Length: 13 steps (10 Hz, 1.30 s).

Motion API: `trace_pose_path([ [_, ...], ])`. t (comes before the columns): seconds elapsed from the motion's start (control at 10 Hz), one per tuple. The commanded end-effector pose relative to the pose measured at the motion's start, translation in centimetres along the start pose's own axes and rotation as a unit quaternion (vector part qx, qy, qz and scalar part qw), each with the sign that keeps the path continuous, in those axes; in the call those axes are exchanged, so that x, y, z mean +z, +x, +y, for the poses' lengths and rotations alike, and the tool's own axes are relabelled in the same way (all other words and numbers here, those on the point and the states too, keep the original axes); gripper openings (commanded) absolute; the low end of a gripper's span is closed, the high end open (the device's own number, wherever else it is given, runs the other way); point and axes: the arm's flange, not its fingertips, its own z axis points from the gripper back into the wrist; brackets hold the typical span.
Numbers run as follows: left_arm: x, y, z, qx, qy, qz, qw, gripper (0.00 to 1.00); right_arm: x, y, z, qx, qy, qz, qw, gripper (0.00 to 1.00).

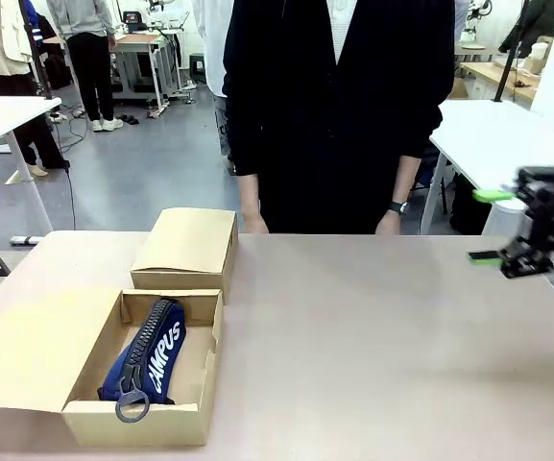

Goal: Place items inside the box.
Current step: Pick up a Pencil pouch or Stapler and place it inside the Mailer Box closest to the robot, then close the lid of the Mailer Box closest to the robot.

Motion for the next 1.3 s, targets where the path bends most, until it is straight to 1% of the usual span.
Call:
trace_pose_path([
  [0.0, 0.0, -0.3, -0.1, -0.008, -0.005, 0.001, 1.000, 1.00, 1.3, 0.2, -6.4, 0.029, 0.109, -0.017, 0.994, 1.00],
  [0.1, 0.0, -0.3, -0.1, -0.008, -0.005, 0.001, 1.000, 1.00, 0.1, -0.7, -7.7, 0.013, 0.097, -0.068, 0.993, 1.00],
  [0.2, 0.0, -0.3, -0.1, -0.008, -0.005, 0.001, 1.000, 1.00, 2.5, 0.4, -3.2, 0.009, 0.055, -0.026, 0.998, 1.00],
  [1.0, 0.0, -0.3, -0.1, -0.008, -0.005, 0.001, 1.000, 1.00, 2.5, 0.4, -3.2, 0.009, 0.055, -0.026, 0.998, 1.00],
  [1.1, 0.0, 0.0, 0.0, 0.000, 0.000, 0.000, 1.000, 1.00, 2.5, 0.4, -3.2, 0.009, 0.055, -0.026, 0.998, 1.00],
  [1.2, -2.6, 0.0, -1.7, -0.127, -0.016, 0.014, 0.992, 1.00, 2.5, 0.4, -3.2, 0.009, 0.055, -0.026, 0.998, 1.00],
])
